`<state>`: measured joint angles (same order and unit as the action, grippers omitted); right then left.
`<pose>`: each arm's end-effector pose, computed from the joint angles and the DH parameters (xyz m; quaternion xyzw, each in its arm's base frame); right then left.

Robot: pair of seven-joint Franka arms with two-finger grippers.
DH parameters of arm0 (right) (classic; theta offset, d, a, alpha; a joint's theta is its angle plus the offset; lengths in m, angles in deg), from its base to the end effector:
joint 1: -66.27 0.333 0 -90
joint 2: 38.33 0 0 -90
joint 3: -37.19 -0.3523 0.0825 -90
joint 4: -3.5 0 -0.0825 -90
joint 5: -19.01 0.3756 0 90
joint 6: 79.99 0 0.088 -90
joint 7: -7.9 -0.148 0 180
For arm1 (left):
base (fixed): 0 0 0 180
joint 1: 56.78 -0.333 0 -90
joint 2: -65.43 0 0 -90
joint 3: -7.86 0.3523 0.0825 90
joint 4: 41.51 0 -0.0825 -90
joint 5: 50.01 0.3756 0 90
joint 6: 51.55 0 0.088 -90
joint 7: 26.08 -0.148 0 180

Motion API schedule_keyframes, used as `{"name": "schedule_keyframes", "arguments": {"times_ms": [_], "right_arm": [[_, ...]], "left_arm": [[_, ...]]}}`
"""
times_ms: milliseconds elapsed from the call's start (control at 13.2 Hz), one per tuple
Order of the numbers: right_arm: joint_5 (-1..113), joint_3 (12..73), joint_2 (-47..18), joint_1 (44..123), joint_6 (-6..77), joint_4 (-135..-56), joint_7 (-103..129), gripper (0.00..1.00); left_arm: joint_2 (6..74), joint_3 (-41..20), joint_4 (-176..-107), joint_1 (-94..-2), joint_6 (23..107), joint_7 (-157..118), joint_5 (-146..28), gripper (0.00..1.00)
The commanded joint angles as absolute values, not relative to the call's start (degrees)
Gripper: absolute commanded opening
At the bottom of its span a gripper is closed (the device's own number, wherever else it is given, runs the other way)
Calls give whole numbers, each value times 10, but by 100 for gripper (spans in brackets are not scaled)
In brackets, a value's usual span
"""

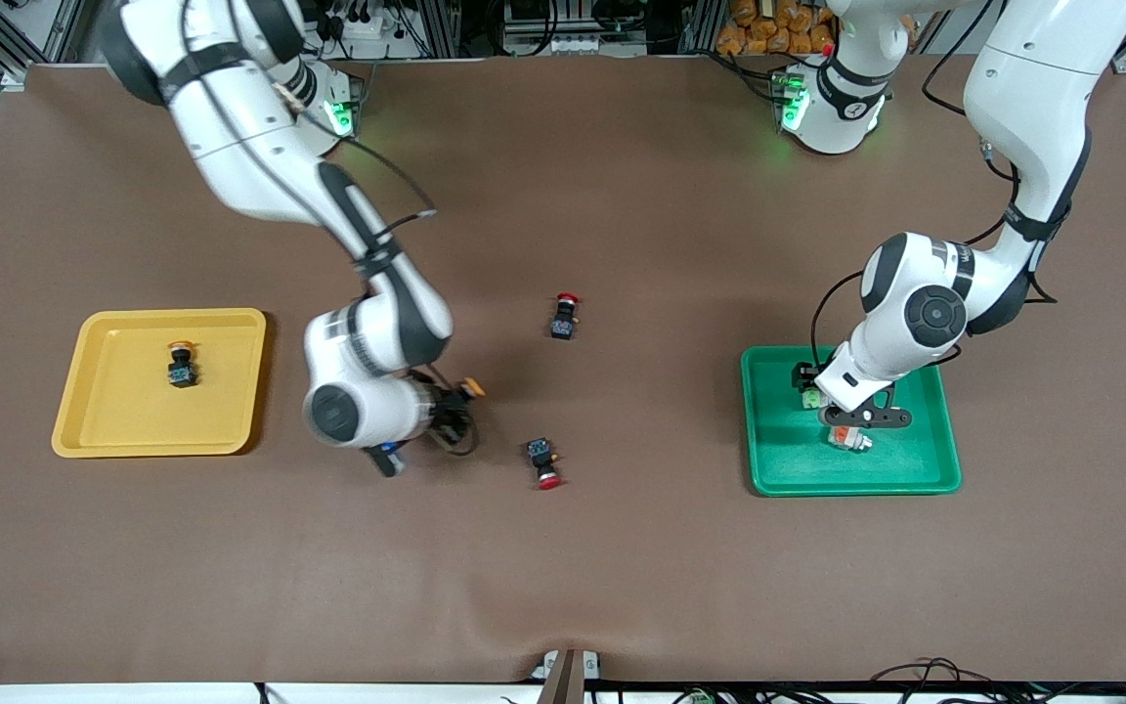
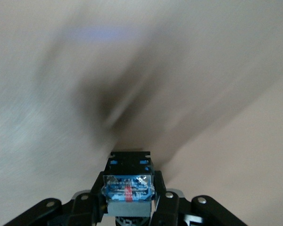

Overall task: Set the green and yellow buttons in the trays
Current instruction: 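Place the green button in the green tray while the right gripper grasps another, then place the second yellow button in the yellow tray with the right gripper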

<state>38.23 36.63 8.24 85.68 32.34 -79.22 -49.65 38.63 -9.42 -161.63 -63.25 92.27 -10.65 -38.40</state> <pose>0.6469 0.2702 0.1788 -0.8948 0.3958 0.2055 0.0236 0.5797 -0.1072 0.1998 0.9995 -0.0281 -0.0138 0.0059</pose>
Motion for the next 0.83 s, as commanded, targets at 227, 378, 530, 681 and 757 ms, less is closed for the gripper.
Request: {"name": "schedule_keyframes", "arguments": {"times_ms": [227,378,530,681,757], "right_arm": [[335,371,38,736,164,-796,-236,0],[318,374,36,690,137,-796,-145,0],[293,376,35,659,126,-796,-74,0],[260,375,36,625,128,-795,-13,0],[256,375,37,614,129,-792,20,0]], "left_arm": [[396,-102,-1625,-641,936,-101,-381,100],[406,-102,-1624,-641,935,-100,-381,100],[430,-102,-1624,-641,929,-105,-381,100],[466,-103,-1617,-640,902,-104,-381,100],[484,-108,-1608,-640,868,-104,-381,100]]}}
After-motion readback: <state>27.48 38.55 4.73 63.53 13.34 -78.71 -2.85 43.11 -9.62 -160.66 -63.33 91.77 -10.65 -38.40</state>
